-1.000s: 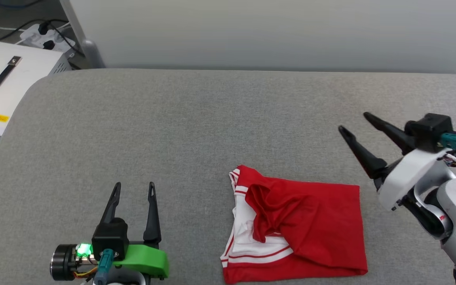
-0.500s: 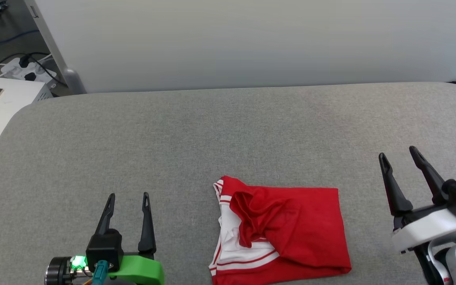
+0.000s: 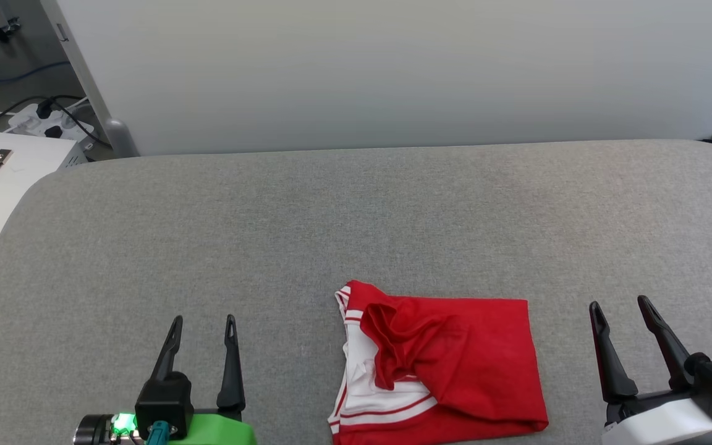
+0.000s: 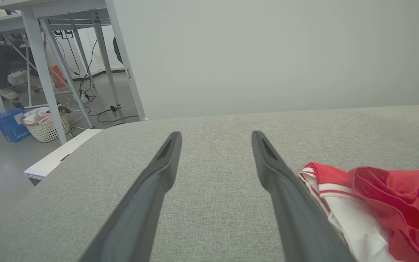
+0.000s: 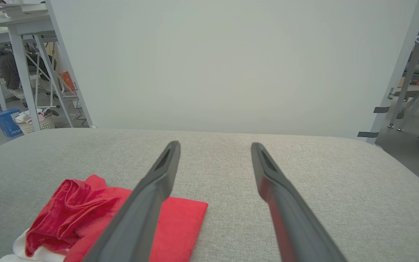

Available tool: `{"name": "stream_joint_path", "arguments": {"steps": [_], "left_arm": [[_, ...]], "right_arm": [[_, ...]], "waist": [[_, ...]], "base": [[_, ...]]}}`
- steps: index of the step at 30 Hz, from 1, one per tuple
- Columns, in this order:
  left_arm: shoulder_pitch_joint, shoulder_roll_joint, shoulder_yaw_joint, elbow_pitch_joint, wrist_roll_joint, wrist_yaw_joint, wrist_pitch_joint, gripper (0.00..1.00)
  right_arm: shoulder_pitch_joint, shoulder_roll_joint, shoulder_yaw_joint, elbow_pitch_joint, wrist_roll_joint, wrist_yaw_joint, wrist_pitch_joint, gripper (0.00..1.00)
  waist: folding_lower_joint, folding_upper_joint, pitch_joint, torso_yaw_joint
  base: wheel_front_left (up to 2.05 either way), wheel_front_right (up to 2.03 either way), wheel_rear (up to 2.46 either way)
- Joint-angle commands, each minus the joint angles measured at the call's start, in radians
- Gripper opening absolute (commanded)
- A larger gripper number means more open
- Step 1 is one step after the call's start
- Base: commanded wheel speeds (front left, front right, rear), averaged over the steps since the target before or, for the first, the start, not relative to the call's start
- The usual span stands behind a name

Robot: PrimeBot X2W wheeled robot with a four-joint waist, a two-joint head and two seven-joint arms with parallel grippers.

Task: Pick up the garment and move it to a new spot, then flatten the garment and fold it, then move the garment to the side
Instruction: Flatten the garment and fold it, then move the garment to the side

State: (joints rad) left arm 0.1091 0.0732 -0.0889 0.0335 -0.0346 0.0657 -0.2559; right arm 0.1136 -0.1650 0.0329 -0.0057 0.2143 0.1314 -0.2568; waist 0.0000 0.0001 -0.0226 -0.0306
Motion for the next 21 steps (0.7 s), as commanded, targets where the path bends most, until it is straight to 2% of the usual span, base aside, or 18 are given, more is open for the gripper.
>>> {"name": "stream_joint_path", "arguments": {"steps": [1, 13, 17, 21], "left_arm": [[0.019, 0.004, 0.001, -0.002, 0.003, -0.005, -0.006, 1.00], [0.018, 0.001, 0.003, 0.006, 0.003, -0.008, -0.006, 1.00], [0.012, 0.001, 0.007, 0.003, 0.002, -0.008, -0.006, 1.00], [0.002, 0.001, 0.008, 0.000, 0.004, -0.011, -0.006, 1.00]], "right_arm": [[0.015, 0.002, -0.005, -0.002, -0.007, -0.001, -0.005, 1.00], [-0.006, 0.001, -0.020, 0.013, -0.014, -0.001, -0.005, 1.00], [-0.063, -0.027, -0.028, 0.014, -0.003, -0.001, -0.005, 1.00], [-0.152, -0.084, -0.022, 0.026, 0.020, -0.001, -0.003, 1.00]], "waist": [[0.0000, -0.0001, 0.000, 0.001], [0.0000, -0.0001, 0.002, 0.014], [0.0000, -0.0001, 0.005, 0.018], [0.0000, -0.0001, 0.013, 0.025]], "base": [[0.00, 0.00, 0.00], [0.00, 0.00, 0.00], [0.00, 0.00, 0.00], [0.00, 0.00, 0.00]]}}
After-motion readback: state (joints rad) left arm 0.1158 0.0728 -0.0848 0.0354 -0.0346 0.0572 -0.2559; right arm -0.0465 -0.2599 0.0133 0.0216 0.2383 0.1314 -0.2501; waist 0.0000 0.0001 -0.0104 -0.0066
